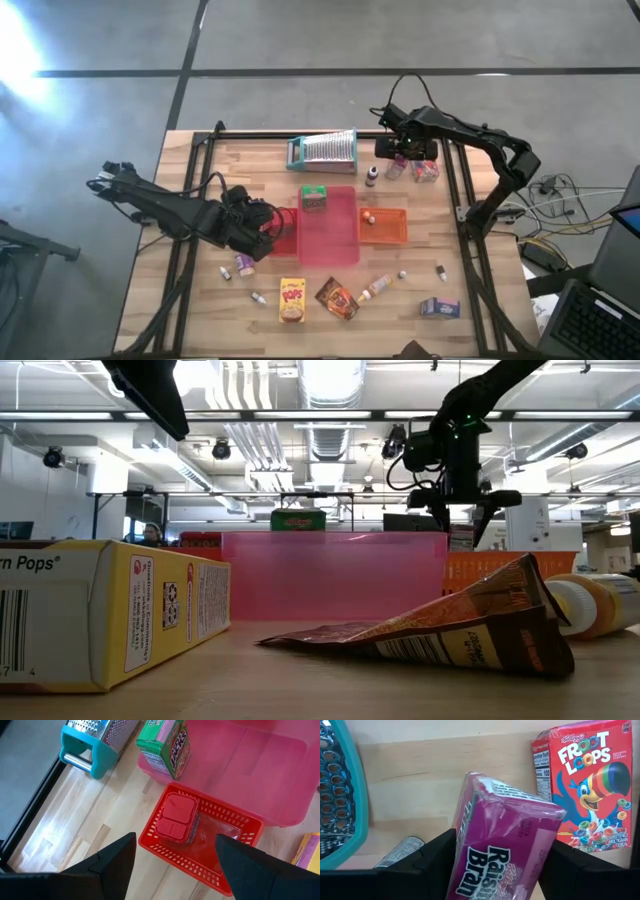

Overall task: Pick & Place Kitchen Items
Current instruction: Put the purple cereal box into the pink bin, then put the small black food coloring bottle into the orange bin

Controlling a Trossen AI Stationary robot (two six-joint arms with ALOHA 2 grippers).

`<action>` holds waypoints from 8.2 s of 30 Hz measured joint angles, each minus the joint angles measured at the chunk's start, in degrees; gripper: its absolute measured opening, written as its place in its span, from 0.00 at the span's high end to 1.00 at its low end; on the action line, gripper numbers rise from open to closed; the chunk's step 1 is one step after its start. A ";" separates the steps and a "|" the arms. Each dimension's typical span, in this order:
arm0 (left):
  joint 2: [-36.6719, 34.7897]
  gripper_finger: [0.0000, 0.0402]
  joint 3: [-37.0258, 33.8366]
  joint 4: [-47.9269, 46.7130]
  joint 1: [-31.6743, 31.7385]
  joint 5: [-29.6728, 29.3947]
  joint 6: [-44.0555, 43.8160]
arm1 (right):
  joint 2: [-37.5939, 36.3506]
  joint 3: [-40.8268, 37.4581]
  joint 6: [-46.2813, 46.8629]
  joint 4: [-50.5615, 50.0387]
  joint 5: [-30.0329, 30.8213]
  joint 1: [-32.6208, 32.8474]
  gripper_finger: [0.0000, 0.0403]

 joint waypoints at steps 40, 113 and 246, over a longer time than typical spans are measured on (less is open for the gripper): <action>0.00 0.31 0.00 0.00 0.01 0.01 0.00 | -7.21 0.02 -17.38 -0.95 0.00 0.00 0.74; 0.00 0.31 0.00 0.17 0.01 0.01 -0.01 | -1.53 10.26 -62.82 11.75 -6.02 31.34 0.78; 0.01 0.31 -0.56 0.42 0.00 0.01 -0.01 | -49.14 -14.07 -31.43 -6.94 20.48 47.37 0.84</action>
